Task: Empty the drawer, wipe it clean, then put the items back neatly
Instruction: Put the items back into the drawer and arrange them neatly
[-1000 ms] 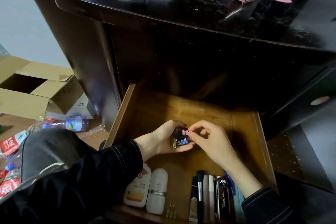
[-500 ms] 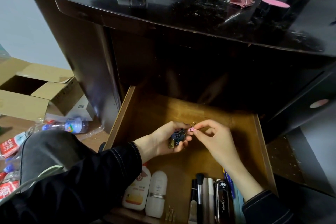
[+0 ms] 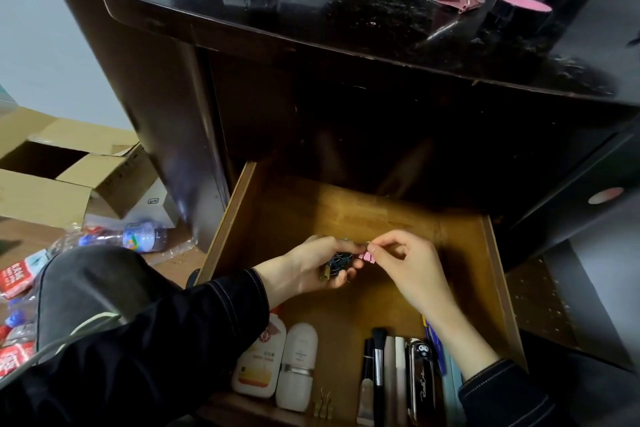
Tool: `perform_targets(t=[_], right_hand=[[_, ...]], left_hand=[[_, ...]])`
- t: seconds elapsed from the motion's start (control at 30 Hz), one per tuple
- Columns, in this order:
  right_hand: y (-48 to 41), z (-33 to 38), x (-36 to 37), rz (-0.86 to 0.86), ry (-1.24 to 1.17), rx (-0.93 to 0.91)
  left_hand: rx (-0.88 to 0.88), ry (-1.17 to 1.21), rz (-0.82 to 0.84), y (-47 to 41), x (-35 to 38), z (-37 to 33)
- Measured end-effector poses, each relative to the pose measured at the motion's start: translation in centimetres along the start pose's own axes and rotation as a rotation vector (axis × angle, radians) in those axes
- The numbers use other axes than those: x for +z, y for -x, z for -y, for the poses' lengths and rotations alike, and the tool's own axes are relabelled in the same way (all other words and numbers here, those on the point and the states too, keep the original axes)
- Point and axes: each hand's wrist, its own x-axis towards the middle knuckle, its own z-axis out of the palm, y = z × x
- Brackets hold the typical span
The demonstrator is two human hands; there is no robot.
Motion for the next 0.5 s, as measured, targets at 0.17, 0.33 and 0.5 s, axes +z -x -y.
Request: perform_targets(t=[0.17, 0.33, 0.5], right_hand=[[-0.5, -0.4, -1.5, 0.131, -0.027, 0.111], [0.5, -0.6, -1.0, 0.648, 0.210, 0.217], [2.2, -0.2, 1.4, 1.009, 0.324, 0.090]], left_hand=[[0.068, 0.100, -0.190, -0.3, -0.3, -0.2], [0.062, 0.169, -0.247, -0.2, -0.8, -0.9], [0.048, 0.145, -0.225, -0.4, -0.8, -0.8]])
